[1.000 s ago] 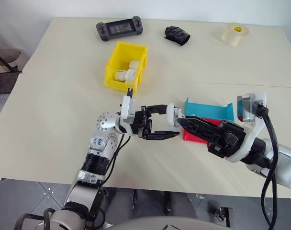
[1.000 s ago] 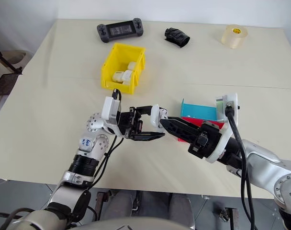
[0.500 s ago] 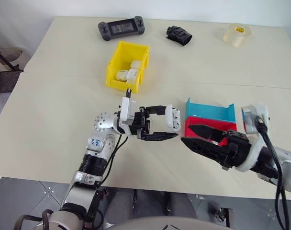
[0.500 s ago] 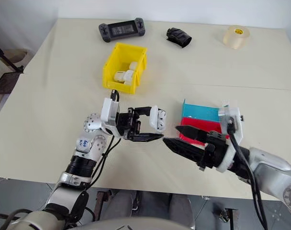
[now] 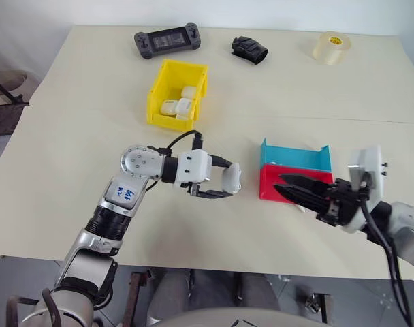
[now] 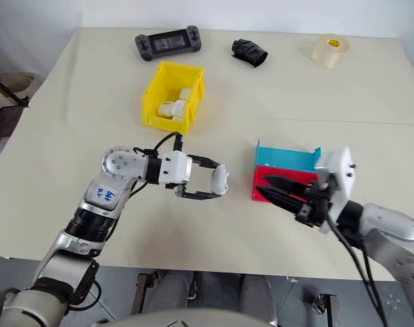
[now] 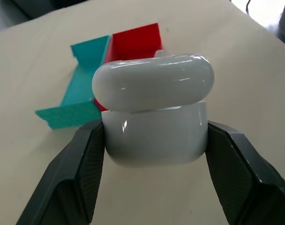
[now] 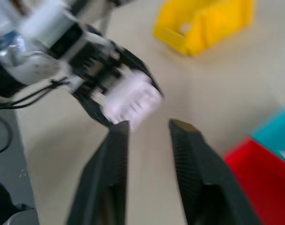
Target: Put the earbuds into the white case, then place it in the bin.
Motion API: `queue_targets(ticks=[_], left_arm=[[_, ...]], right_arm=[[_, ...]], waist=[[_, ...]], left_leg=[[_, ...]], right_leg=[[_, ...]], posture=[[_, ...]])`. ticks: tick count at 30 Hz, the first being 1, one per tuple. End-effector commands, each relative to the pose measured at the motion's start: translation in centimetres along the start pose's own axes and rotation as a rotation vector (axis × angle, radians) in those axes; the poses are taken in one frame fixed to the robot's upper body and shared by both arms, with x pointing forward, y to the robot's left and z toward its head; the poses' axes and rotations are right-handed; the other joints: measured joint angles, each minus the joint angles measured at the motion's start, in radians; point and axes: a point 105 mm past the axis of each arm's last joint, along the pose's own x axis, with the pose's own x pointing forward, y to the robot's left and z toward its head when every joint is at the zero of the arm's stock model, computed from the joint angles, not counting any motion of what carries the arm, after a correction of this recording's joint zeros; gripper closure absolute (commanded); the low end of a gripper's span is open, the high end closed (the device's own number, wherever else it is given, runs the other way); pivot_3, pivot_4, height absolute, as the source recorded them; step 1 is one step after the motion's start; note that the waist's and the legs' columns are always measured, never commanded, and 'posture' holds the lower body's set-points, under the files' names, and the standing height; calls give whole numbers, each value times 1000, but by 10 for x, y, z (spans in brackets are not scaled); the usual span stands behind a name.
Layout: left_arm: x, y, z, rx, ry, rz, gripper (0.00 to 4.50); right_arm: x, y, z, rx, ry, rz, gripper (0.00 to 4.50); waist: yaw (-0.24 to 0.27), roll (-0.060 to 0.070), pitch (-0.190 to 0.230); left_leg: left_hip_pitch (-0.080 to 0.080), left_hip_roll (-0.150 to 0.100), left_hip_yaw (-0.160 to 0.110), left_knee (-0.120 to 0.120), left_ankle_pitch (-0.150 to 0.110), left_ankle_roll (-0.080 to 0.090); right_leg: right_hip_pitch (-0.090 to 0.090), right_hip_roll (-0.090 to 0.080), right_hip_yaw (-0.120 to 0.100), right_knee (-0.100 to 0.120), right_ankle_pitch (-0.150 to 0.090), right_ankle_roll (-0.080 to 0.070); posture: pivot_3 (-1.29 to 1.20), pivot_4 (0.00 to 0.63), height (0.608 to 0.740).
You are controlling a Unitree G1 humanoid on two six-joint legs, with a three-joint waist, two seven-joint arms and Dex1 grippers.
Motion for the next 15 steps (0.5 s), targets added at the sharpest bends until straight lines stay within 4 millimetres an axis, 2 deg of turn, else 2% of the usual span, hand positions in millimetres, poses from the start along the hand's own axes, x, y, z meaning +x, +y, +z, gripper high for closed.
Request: queue_targets(ticks=[1, 5, 9, 15], left_arm=[[4, -5, 8, 31, 22, -47, 1668], [5, -9, 8, 20, 28, -86, 1668], [5, -7, 10, 14, 21, -77, 1668], [5, -3, 13, 16, -7, -47, 1668]], right_arm=[[22, 19, 7, -58, -8, 86, 4470], [40, 26, 12, -38, -18, 131, 4470], [53, 31, 8, -25, 40, 174, 4470], [56, 20, -11, -8, 137, 113, 4470]], waist=[[-1, -1, 0], [1, -1, 0], [2, -1, 0], [1, -1, 0]], left_leg=[[0, 0, 0, 0, 0, 0], [-1, 0, 0, 0, 0, 0], [-1, -1, -1, 1, 0, 0], [-1, -1, -2, 1, 0, 0]], right_leg=[[0, 0, 0, 0, 0, 0], [0, 0, 0, 0, 0, 0], [0, -1, 0, 0, 0, 0], [0, -1, -1, 0, 0, 0]], posture=[[0, 150, 740], [0, 150, 740], [0, 150, 740], [0, 150, 740]])
